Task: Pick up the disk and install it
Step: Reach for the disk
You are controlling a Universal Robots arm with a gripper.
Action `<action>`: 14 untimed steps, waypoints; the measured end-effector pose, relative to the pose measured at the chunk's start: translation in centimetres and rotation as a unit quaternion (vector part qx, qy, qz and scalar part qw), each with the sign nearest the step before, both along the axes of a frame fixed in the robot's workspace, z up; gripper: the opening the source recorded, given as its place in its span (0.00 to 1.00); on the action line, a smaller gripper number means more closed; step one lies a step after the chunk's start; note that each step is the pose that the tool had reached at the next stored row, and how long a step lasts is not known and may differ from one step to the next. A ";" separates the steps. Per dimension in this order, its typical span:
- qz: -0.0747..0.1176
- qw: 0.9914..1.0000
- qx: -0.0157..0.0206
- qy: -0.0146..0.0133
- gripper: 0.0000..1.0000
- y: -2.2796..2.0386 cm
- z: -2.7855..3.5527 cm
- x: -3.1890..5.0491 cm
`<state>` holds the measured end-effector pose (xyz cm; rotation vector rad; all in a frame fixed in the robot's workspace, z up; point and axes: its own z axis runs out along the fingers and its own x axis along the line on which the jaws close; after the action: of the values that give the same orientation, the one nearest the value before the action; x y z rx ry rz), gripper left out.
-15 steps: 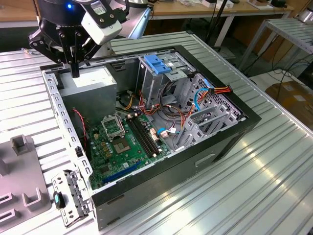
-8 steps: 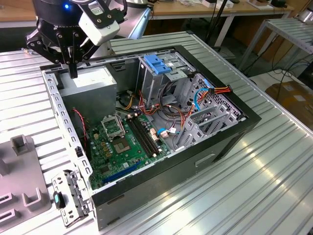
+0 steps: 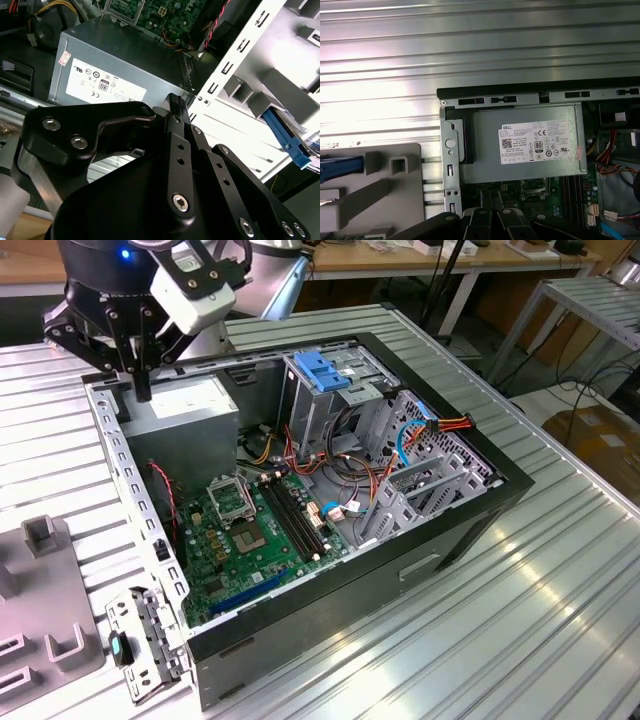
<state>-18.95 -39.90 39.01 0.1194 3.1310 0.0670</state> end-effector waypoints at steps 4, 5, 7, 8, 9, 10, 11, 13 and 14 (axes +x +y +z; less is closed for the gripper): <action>0.000 1.000 0.000 0.001 0.11 0.00 -0.03 -0.63; 0.000 1.000 0.000 0.001 0.11 0.00 -0.03 -0.79; 0.000 1.000 0.000 0.001 0.11 0.00 -0.05 -1.10; 0.000 1.000 0.000 0.002 0.11 0.00 -0.05 -1.18; 0.000 1.000 0.000 0.002 0.11 0.00 -0.06 -1.26; 0.000 1.000 0.000 0.002 0.11 0.00 -0.06 -1.34; 0.000 1.000 0.000 0.002 0.11 0.00 -0.07 -1.41; 0.000 1.000 0.000 0.003 0.11 0.00 -0.08 -1.61; 0.000 1.000 0.000 0.003 0.11 0.00 -0.09 -1.70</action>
<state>-20.65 -39.89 38.92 0.1198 3.1364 0.0668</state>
